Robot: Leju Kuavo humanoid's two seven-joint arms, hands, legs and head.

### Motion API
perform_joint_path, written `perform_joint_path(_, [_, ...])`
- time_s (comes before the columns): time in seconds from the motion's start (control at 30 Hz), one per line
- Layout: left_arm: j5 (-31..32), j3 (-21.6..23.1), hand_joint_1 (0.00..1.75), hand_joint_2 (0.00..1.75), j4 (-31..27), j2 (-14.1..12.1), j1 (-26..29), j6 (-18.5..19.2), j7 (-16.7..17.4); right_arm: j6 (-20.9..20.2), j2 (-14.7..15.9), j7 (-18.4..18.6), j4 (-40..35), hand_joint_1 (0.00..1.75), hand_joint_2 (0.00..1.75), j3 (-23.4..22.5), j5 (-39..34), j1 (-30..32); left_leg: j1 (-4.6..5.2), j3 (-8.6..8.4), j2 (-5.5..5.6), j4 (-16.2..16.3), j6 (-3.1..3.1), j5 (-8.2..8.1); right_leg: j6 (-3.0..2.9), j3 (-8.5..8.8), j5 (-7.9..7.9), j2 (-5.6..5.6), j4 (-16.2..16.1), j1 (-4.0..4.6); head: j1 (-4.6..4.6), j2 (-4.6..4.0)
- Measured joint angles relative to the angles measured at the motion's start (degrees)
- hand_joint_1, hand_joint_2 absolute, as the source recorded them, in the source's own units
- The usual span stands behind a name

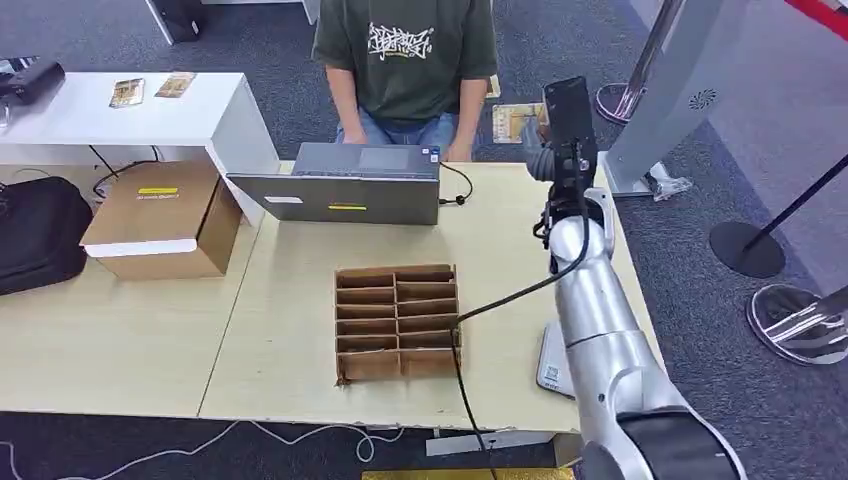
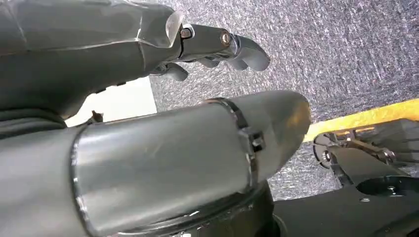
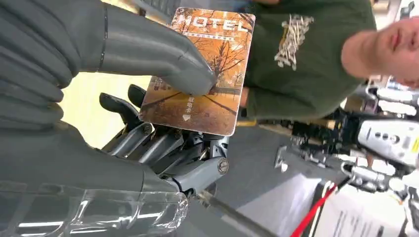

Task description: Pass the card to the sensor for recognition and then transmit it.

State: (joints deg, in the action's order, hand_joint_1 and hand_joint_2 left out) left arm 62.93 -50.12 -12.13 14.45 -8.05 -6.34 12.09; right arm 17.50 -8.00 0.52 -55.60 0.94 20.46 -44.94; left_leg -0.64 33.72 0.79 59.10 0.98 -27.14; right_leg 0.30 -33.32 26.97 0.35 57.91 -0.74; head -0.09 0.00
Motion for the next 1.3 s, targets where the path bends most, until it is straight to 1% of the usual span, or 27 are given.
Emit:
perform_joint_path(0.07, [-0.3, 0.2, 0.00, 0.00, 0.0, 0.0, 0.0, 0.0, 0.0, 1.3, 0.6, 0.2, -1.4, 1.75, 1.75, 0.0, 0.5, 1.4, 0.00, 0.01, 0.00, 0.0, 0.00, 0.00, 0.00, 0.00, 0.00, 0.00, 0.0, 0.00, 0.00, 0.00])
perform_joint_path(0.2, [-0.4, 0.3, 0.00, 0.00, 0.0, 0.0, 0.0, 0.0, 0.0, 1.8, 1.4, 0.2, -3.3, 1.75, 1.75, 0.2, 0.9, 3.4, 0.00, 0.00, -0.02, 0.0, -0.03, -0.03, 0.00, -0.01, 0.00, 0.02, 0.0, 0.00, 0.00, 0.00])
perform_joint_path(0.3, [-0.6, 0.4, 0.00, 0.00, 0.0, 0.0, 0.0, -0.2, 0.0, 4.1, 1.8, 0.2, -4.9, 1.75, 1.75, 0.3, 2.2, 4.9, -0.01, 0.00, 0.01, 0.0, -0.03, -0.03, 0.00, -0.01, 0.00, -0.01, 0.0, 0.00, 0.00, 0.00])
perform_joint_path(0.37, [-1.1, 0.5, 0.00, 0.00, 0.0, 0.0, 0.1, -0.4, 0.0, 5.7, 1.9, 0.2, -7.4, 1.75, 1.75, 0.3, 3.7, 7.2, 0.00, 0.01, 0.01, 0.0, -0.03, -0.03, 0.01, -0.01, 0.01, -0.01, 0.0, 0.01, -0.02, -0.02])
perform_joint_path(0.47, [-1.9, 0.5, 0.00, 0.00, 0.0, 0.0, 0.2, -0.7, -0.2, 6.6, 1.9, 0.8, -11.1, 1.75, 1.75, 0.3, 6.3, 10.8, 0.00, 0.02, 0.00, 0.0, -0.05, -0.05, 0.01, -0.01, 0.01, 0.00, 0.0, 0.00, -0.02, 0.00])
perform_joint_path(0.57, [-2.9, 0.5, 0.00, 0.00, 0.0, 0.0, 0.5, -1.0, -0.8, 7.0, 1.9, 2.7, -15.5, 1.75, 1.75, 0.3, 10.5, 14.4, 0.00, 0.02, 0.00, 0.0, -0.06, -0.05, 0.02, -0.02, 0.03, -0.01, 0.0, 0.00, 0.00, 0.00])
perform_joint_path(0.7, [-3.5, 0.5, 0.00, 0.00, 0.0, 0.0, 1.1, -1.3, -1.2, 7.1, 1.9, 4.9, -20.8, 1.75, 1.75, 0.2, 14.0, 18.9, 0.00, 0.03, 0.00, 0.0, -0.06, -0.07, 0.02, -0.01, 0.03, -0.01, 0.0, 0.00, 0.00, -0.02])
perform_joint_path(0.93, [-4.0, 0.5, 0.00, 0.00, 0.0, 0.0, 1.8, -1.6, -1.7, 6.0, 1.9, 6.8, -27.4, 1.75, 1.75, -0.5, 15.8, 25.5, 0.00, 0.03, 0.00, 0.0, -0.06, -0.08, 0.03, -0.01, 0.03, -0.01, 0.0, 0.00, 0.00, 0.00])
perform_joint_path(1.13, [-4.4, 0.5, 0.00, 0.00, 0.0, 0.0, 2.0, -1.8, -1.8, 4.7, 1.7, 7.8, -31.2, 1.75, 1.75, -1.2, 16.7, 29.6, 0.00, 0.03, 0.01, 0.0, -0.07, -0.08, 0.03, -0.01, 0.03, -0.01, 0.0, 0.00, 0.00, 0.00])
perform_joint_path(1.3, [-4.6, 0.5, 0.00, 0.00, 0.0, 0.0, 2.3, -1.9, -1.9, 4.1, 1.1, 8.0, -33.9, 1.75, 1.75, -2.3, 16.3, 34.4, 0.00, 0.04, 0.00, 0.0, -0.06, -0.09, 0.04, -0.01, 0.05, -0.01, 0.0, 0.00, -0.02, 0.00])
